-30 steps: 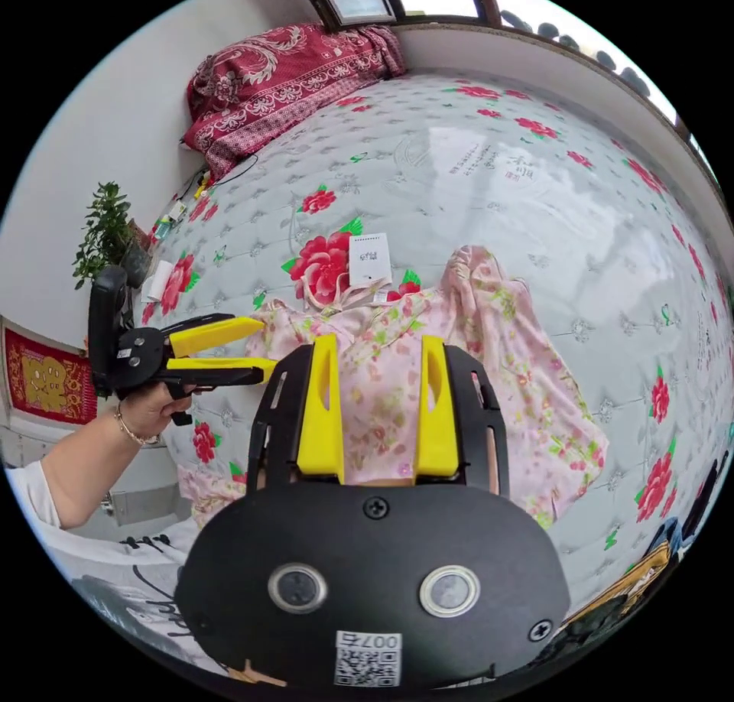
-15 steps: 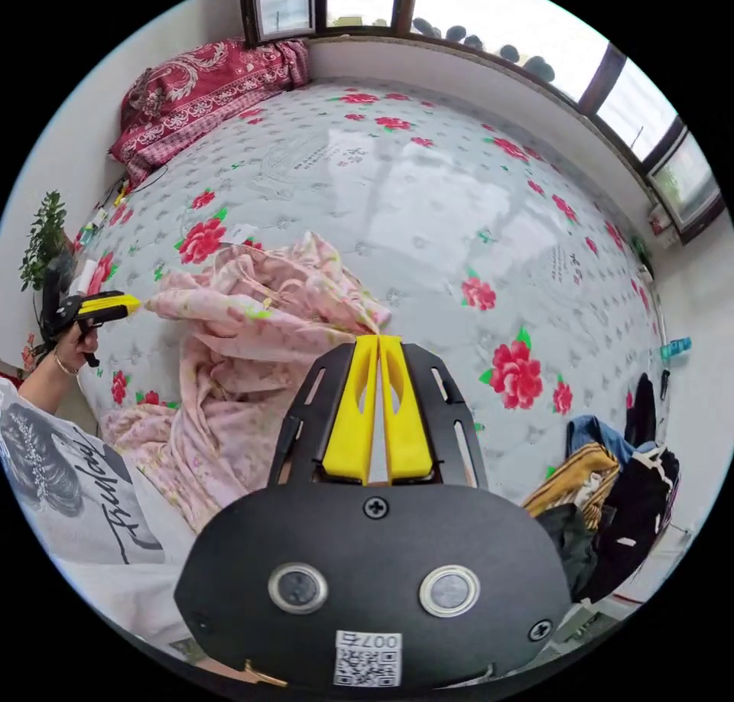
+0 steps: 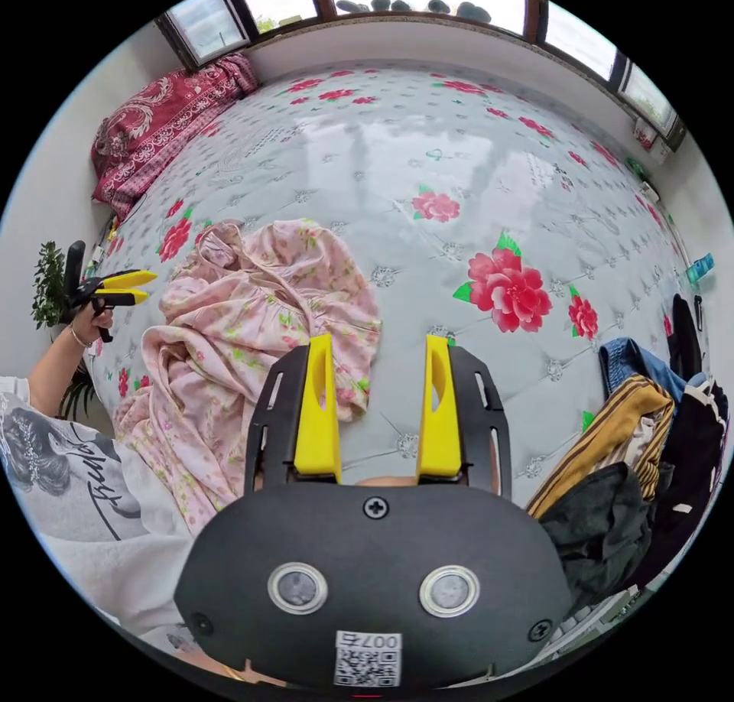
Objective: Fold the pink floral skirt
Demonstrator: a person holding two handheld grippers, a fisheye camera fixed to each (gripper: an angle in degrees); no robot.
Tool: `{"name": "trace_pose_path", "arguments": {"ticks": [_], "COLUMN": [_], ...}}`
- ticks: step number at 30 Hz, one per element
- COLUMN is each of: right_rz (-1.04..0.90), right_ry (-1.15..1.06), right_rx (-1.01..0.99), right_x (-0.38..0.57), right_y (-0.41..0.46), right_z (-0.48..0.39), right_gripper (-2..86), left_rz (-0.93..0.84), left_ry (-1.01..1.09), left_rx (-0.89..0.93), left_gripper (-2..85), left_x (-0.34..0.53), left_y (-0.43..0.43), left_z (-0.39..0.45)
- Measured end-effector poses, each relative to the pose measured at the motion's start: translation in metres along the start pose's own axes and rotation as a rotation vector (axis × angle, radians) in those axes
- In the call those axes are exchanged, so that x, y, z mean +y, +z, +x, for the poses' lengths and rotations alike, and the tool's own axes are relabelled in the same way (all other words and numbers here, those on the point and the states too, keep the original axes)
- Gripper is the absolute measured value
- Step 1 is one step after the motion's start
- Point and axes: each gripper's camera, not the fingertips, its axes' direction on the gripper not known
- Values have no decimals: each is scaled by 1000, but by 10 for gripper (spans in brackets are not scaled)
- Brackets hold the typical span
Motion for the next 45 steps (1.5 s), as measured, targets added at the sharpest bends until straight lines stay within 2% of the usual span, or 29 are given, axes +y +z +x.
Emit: {"name": "trace_pose_path", "arguments": {"ticks": [3,8,10,12,14,15,16,17,19,22,24,26,28,32,34,37,40,45], "right_rz": [-30,-107,-132,-104,13,54,105,138,246,224,124,46,-23,57,61,27,-79,-94], "right_ry": [1,-6,-47,-69,-97,-91,-85,-87,-118,-195,-253,-282,-306,-343,-318,-247,-174,-100], "right_rx": [-43,-149,-60,-69,61,211,268,239,-148,-621,-722,-732,-785,-627,-375,-184,-31,51], "right_x": [-16,-38,-41,-38,-24,-12,1,6,18,9,5,7,11,32,53,78,95,104], "right_y": [30,69,71,55,19,-2,-21,-31,-56,-38,-16,3,15,-16,-33,-40,-25,-10], "right_z": [25,46,43,43,39,38,36,34,19,-19,-44,-64,-77,-73,-59,-35,-17,-17], "right_gripper": [128,95,42,19,14,15,20,28,64,95,101,90,39,4,0,0,3,37], "left_rz": [-45,-119,-145,-51,57,134,188,208,234,203,166,135,108,114,107,117,98,-15], "left_ry": [26,-26,4,73,142,172,218,237,304,437,497,531,555,512,479,373,268,352], "left_rx": [-30,157,210,86,-42,-124,-123,-111,-133,-251,-290,-254,-164,-74,-104,-182,-91,-30], "left_gripper": [159,116,11,-3,-7,-8,-9,-9,-10,-10,-10,-10,-10,-9,-8,-1,39,84], "left_x": [-34,-70,-74,-70,-59,-46,-31,-24,0,21,33,45,58,72,82,89,82,53], "left_y": [16,44,54,34,-1,-26,-46,-53,-61,-49,-36,-26,-18,-27,-32,-39,-38,-6], "left_z": [-11,-29,-18,7,43,70,99,114,170,233,259,277,293,292,279,249,218,227]}}
